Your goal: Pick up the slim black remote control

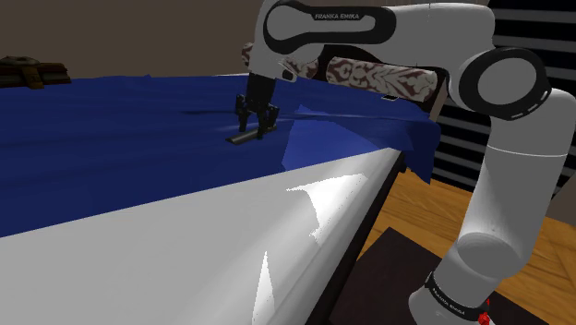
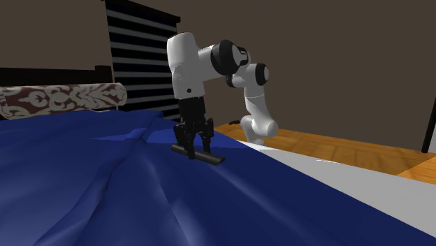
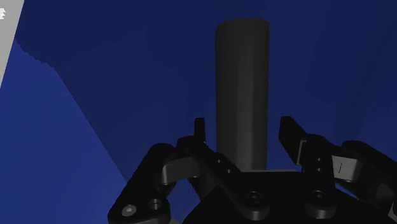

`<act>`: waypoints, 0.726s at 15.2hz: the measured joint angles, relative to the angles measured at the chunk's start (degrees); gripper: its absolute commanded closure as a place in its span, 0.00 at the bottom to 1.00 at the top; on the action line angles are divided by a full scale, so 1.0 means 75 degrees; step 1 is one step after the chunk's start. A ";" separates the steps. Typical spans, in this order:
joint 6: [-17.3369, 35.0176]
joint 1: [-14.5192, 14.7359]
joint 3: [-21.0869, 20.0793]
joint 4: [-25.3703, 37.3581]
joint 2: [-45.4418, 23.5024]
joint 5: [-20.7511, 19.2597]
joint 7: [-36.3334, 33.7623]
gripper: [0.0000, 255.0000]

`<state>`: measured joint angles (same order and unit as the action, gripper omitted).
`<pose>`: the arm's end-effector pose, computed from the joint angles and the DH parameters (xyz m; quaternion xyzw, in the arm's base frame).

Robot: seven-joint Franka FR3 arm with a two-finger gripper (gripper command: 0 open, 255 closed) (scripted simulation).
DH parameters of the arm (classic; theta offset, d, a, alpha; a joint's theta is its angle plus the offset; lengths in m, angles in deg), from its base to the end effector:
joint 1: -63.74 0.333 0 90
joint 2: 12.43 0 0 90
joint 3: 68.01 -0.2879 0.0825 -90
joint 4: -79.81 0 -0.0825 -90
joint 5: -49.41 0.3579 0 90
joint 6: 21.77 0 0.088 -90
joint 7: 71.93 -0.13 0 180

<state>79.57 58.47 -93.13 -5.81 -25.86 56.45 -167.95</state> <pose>0.5707 0.1954 0.5070 -0.7714 0.6261 0.0765 0.0842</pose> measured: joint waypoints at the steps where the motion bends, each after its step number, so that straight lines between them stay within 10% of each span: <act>1: 0.0009 0.0000 -0.0005 0.0003 0.0039 0.0005 -0.0001 1.00; 11: -0.0105 0.0007 -0.0002 0.0132 -0.0021 -0.0011 -0.0020 1.00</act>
<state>78.78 58.53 -93.14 -4.82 -26.01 56.37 -168.10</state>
